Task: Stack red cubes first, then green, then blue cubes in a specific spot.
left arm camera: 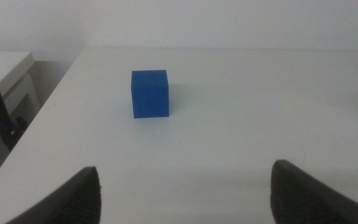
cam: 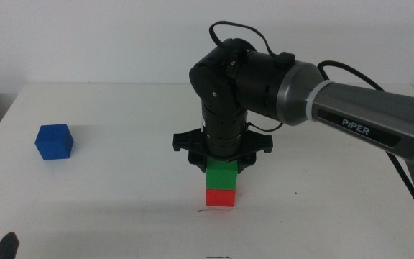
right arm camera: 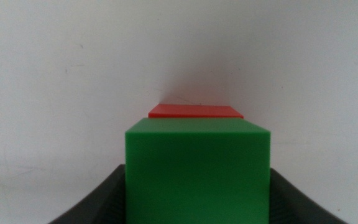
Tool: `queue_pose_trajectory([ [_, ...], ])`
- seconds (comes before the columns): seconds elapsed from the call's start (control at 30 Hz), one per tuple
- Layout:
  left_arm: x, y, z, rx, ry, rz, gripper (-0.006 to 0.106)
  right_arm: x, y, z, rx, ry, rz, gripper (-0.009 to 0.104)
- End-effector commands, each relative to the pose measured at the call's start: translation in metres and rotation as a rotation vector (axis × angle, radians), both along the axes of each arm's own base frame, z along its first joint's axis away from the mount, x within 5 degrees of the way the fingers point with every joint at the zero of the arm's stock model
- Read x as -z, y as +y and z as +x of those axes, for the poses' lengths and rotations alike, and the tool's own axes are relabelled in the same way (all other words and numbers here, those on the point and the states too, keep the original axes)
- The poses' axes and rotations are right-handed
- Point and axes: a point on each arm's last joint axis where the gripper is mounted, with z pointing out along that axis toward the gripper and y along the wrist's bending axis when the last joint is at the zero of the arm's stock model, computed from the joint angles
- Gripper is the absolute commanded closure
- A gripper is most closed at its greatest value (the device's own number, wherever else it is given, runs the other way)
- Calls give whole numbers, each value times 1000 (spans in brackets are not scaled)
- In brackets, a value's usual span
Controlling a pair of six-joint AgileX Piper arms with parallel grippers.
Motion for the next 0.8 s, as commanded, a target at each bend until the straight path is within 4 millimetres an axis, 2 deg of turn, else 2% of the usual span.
queue_pose_trajectory([
  [0.0, -9, -1, -1, 10, -106, -20, 7, -32, -3, -1, -6, -84, 46, 96],
  [0.3, -9, -1, -1, 10, -106, -20, 7, -28, -3, 0, 10, -78, 45, 94],
  [0.33, -9, -1, -1, 10, -106, -20, 7, -28, -3, 0, 10, -78, 45, 88],
  [0.37, -9, -1, -1, 10, -106, -20, 7, -28, -3, 0, 14, -79, 49, 59],
  [0.4, -9, -1, -1, 10, -106, -20, 7, -28, -3, 0, 14, -81, 49, 52],
  [0.6, -9, -1, -1, 10, -106, -20, 7, -37, -4, 0, 23, -118, 70, 19],
  [0.73, -9, -1, -1, 10, -106, -20, 7, -68, -15, -10, 9, -154, 92, 9],
  [0.77, -9, -1, -1, 10, -106, -20, 7, -90, -28, -22, -27, -162, 71, 7],
])
